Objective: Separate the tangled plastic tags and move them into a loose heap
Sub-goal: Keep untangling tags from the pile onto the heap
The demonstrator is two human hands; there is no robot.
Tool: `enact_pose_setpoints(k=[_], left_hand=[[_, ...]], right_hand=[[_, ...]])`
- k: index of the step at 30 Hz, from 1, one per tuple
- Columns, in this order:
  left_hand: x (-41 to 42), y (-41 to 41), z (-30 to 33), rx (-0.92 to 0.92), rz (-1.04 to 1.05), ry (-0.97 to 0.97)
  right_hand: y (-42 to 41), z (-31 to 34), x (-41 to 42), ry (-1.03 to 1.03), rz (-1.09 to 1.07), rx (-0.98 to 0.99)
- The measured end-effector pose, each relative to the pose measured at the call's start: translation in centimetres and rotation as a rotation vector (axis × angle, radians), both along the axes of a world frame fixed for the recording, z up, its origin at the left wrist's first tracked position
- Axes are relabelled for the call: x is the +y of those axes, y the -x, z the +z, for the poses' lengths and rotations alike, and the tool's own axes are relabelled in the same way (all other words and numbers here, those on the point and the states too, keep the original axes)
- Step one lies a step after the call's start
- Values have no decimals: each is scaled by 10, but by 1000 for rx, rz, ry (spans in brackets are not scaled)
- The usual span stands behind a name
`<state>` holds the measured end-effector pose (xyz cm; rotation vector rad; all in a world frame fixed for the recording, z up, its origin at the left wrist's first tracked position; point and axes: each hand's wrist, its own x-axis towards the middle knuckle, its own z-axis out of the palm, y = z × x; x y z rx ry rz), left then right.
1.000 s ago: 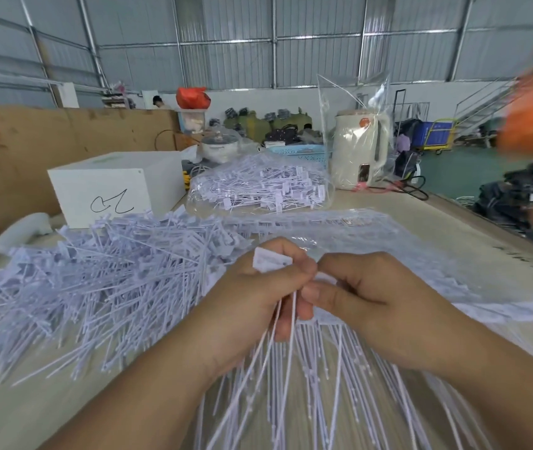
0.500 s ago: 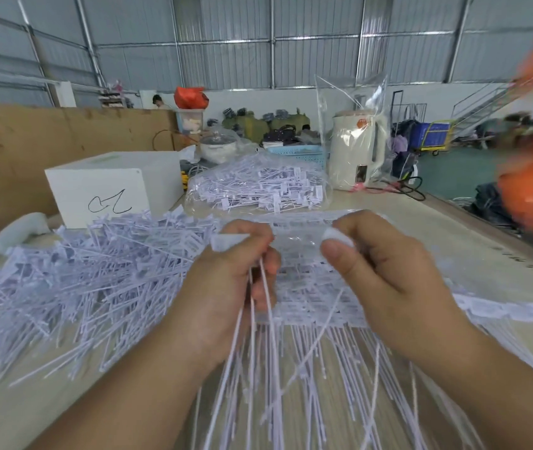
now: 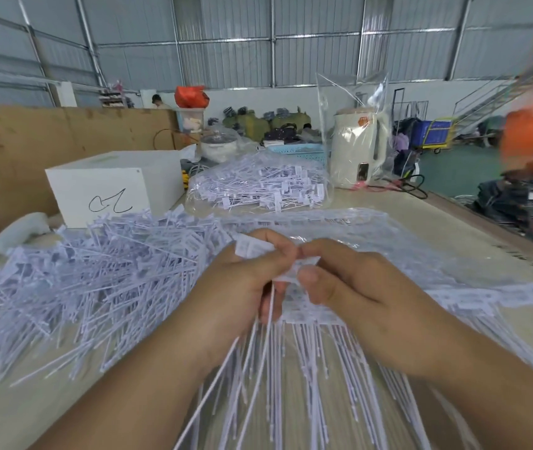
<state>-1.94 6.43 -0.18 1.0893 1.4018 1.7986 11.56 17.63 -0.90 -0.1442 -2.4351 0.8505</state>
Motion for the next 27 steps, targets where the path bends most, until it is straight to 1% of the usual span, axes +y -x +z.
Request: enact_pose_setpoints(k=[2, 5, 7, 9, 14, 17, 20, 22, 24, 25, 27], left_hand=[[-1, 5, 2, 17, 58, -12], [0, 5, 0, 155, 42, 53], [0, 4, -2, 225, -1, 88], [0, 5, -5, 247, -15, 116], [1, 4, -4, 89, -84, 93], [3, -2, -5, 58, 12, 30], [5, -10, -5, -77, 123, -53], [4, -12, -2, -157, 151, -98], [2, -12, 0, -147, 156, -110], [1, -12, 0, -118, 161, -102], [2, -14, -2, -4, 163, -42]], right_hand=[[-4, 4, 6, -64, -51, -51], [-6, 5, 10, -124, -79, -130], [-6, 4, 8, -129, -63, -131], [-5, 5, 6, -96, -34, -91], [-4, 6, 1, -110, -66, -62], [0, 3, -3, -118, -132, -38], [6, -1, -8, -88, -197, 128], [7, 1, -6, -41, -267, 257], [4, 3, 0, 22, -265, 312], [2, 3, 2, 51, -225, 305], [1, 0, 1, 39, -135, 232]])
